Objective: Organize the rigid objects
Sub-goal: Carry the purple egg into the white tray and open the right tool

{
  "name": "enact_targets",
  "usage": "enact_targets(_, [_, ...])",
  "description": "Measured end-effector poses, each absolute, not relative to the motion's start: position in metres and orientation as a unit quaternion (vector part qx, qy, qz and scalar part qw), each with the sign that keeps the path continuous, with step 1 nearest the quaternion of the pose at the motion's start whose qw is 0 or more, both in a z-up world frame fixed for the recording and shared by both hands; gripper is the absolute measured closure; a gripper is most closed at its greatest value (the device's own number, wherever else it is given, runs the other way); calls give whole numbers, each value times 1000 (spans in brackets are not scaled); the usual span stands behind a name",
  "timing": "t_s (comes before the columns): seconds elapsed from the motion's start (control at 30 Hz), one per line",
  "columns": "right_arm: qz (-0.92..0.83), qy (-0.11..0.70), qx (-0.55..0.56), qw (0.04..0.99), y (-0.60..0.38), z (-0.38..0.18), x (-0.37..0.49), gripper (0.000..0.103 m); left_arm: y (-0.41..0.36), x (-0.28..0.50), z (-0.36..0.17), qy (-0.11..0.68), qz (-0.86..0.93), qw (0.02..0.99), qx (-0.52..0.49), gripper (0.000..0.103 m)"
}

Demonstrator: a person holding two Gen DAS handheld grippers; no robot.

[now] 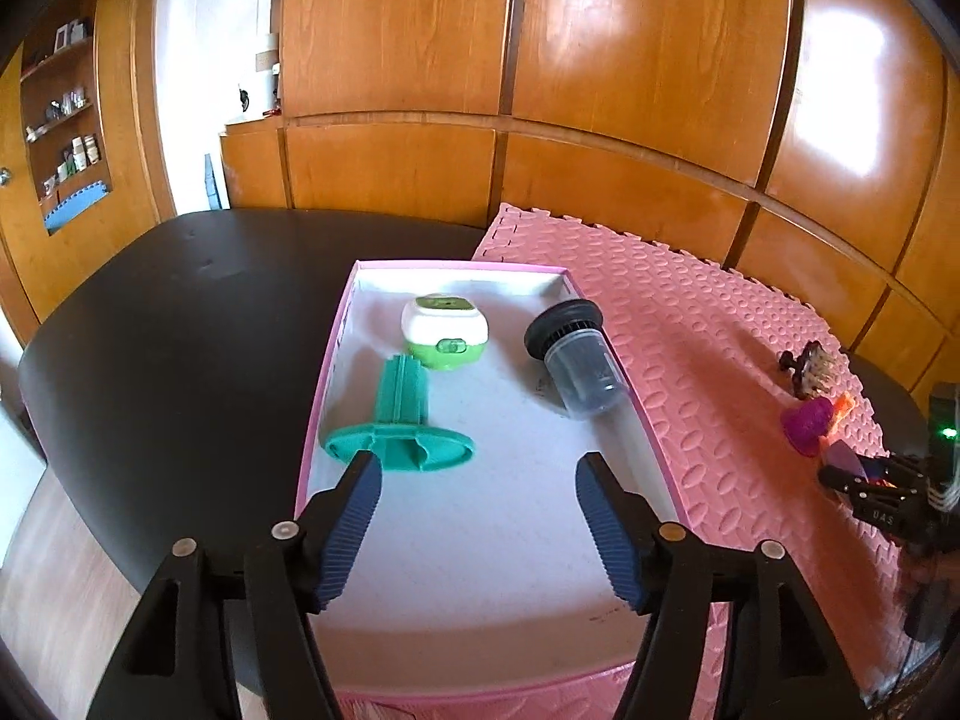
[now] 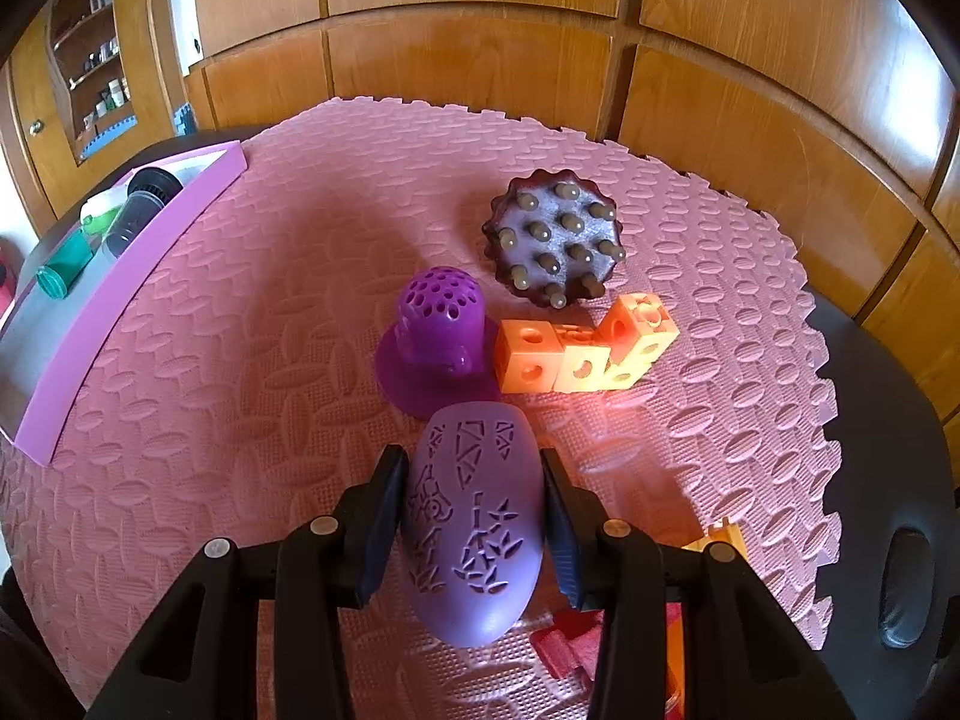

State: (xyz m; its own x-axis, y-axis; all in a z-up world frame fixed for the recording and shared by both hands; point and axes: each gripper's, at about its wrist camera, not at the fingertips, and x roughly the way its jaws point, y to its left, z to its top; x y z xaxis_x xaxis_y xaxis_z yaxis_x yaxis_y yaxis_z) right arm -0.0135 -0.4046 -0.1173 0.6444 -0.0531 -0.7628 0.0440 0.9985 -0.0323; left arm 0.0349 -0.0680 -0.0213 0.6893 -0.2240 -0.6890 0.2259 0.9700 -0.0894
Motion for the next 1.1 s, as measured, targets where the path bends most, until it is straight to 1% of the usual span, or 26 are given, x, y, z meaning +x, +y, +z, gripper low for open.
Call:
enact_targets(0.07, [-28,420,-6,907,-404,-117,-14,61,-69,32,-23,378,-125,918,0,30])
enact_targets(0.13, [-28,420,-4,907,-404,-117,-14,61,-68,30,-24,380,-124,917,-1,25])
enact_targets(0.37, [-36,420,-14,906,-399,-116,-15,61,-61,24,-27,381,-116,917,-3,24])
enact_targets(0.5, [-46,419,-29,906,-394,-115,-14,60,-57,23,-27,382,-113,917,-8,19])
enact_targets(0.8, [-98,442,-14,891,-384,-109,-6,60,-47,22,-26,380,-118,917,-17,17])
enact_targets(0.97, [-64,415,35,907,-363,-87,-1,60,-43,21,-29,380,-118,917,-19,17])
enact_targets(1.1, [-14,395,26,918,-324,-66,8,60,-38,23,-31,381,-115,917,-26,17])
